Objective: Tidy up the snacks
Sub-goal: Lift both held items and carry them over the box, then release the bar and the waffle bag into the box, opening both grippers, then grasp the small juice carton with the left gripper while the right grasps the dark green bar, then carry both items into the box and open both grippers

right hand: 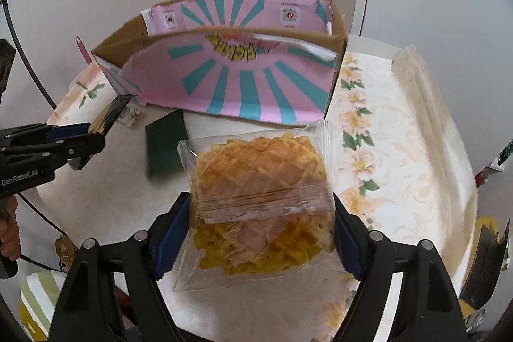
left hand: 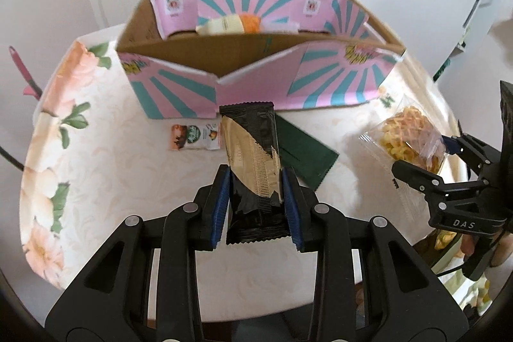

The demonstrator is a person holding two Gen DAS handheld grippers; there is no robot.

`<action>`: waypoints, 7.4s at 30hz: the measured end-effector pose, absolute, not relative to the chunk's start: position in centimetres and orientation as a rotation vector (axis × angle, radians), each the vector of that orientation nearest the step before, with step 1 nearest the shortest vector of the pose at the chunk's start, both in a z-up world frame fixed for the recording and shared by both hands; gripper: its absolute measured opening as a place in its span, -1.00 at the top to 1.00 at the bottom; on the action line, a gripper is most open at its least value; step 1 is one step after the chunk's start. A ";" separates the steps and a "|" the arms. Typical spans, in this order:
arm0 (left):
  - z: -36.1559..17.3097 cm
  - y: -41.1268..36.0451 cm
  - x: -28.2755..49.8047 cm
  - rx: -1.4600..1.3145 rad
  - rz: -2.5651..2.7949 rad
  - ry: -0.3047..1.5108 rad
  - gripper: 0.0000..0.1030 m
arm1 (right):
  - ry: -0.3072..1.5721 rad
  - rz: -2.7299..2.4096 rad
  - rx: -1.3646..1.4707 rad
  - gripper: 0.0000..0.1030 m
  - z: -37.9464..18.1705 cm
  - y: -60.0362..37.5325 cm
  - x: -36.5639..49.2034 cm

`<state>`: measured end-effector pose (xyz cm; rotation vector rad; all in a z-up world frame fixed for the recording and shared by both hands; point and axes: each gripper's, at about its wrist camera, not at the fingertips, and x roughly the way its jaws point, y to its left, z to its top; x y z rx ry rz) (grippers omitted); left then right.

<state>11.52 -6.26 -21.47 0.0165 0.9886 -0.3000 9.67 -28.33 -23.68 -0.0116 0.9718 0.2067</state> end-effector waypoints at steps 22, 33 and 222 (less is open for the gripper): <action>-8.9 -6.4 15.0 0.004 -0.263 0.794 0.43 | 0.797 0.221 0.047 -0.49 -11.2 -30.4 12.1; -11.8 -4.9 25.2 0.010 -0.260 0.879 0.43 | 0.815 0.193 0.113 -0.49 -10.5 -29.7 18.9; -13.0 -4.5 27.4 -0.105 -0.312 0.870 0.53 | 0.810 0.257 0.042 0.18 -11.1 -25.0 22.5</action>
